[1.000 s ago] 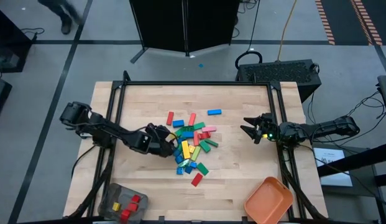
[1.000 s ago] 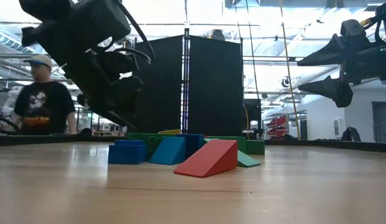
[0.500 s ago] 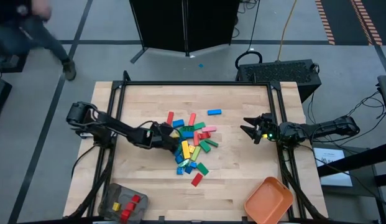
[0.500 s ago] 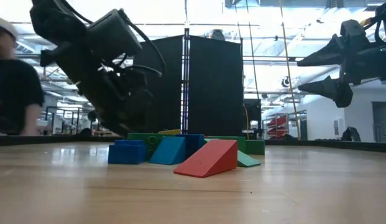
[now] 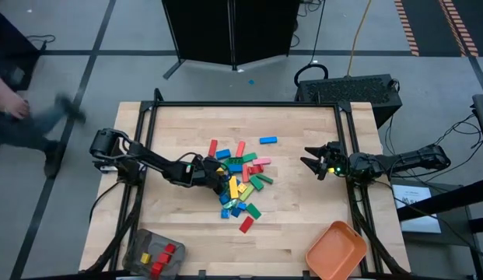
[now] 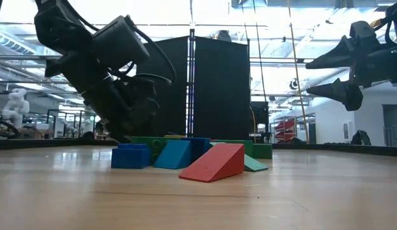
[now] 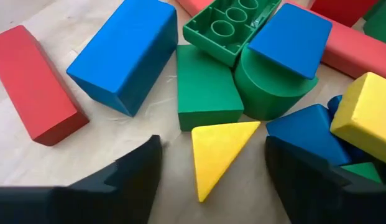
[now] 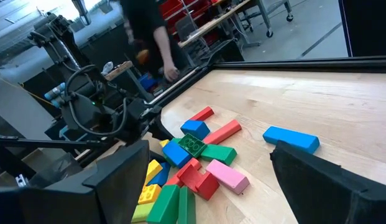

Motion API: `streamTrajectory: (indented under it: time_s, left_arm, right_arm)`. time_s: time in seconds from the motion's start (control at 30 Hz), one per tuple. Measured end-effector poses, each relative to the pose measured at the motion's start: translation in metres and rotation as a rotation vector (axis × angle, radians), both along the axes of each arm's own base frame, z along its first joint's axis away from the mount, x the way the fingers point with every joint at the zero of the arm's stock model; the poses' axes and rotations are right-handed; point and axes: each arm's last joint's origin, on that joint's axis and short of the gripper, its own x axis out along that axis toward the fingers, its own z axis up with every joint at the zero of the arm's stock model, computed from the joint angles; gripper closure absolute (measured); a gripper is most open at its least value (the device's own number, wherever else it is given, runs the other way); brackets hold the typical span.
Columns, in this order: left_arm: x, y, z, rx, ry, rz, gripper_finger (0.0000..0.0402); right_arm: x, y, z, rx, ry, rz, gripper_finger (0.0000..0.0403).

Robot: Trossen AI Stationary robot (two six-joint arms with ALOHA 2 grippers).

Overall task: Sort blocks by size
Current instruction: Put the yellow triangular block into the black bin

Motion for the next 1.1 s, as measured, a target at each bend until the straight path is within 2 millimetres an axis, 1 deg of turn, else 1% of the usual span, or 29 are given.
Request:
streamTrajectory:
  time_s: [0.33,0.43,0.5,0.6,0.87,0.97,1.1]
  left_arm:
    - [0.001,0.000,0.000,-0.012,-0.009,-0.001,0.0314]
    - [0.002,-0.001,0.002,-0.017,-0.028,-0.006,0.0355]
    - [0.002,-0.002,0.002,-0.019,-0.037,-0.007,0.0373]
    - [0.002,-0.003,0.004,-0.019,-0.041,-0.012,0.0384]
    - [0.004,-0.005,0.006,-0.026,-0.055,-0.019,0.0387]
    - [0.004,-0.008,0.011,-0.050,-0.073,-0.040,0.0396]
    - [0.001,-0.014,0.027,-0.060,-0.124,-0.068,0.0398]
  right_arm:
    - [0.000,0.000,0.000,0.000,0.000,0.000,0.0073]
    - [0.000,0.000,0.000,0.000,0.000,0.000,0.0073]
    - [0.000,0.000,0.000,0.000,0.000,0.000,0.0073]
    - [0.000,0.000,0.000,0.000,0.000,0.000,0.0073]
    - [0.000,0.000,0.000,0.000,0.000,0.000,0.0073]
    - [0.000,0.000,0.000,0.004,-0.001,0.000,0.0073]
    - [0.000,0.000,0.000,0.004,-0.001,0.000,0.0073]
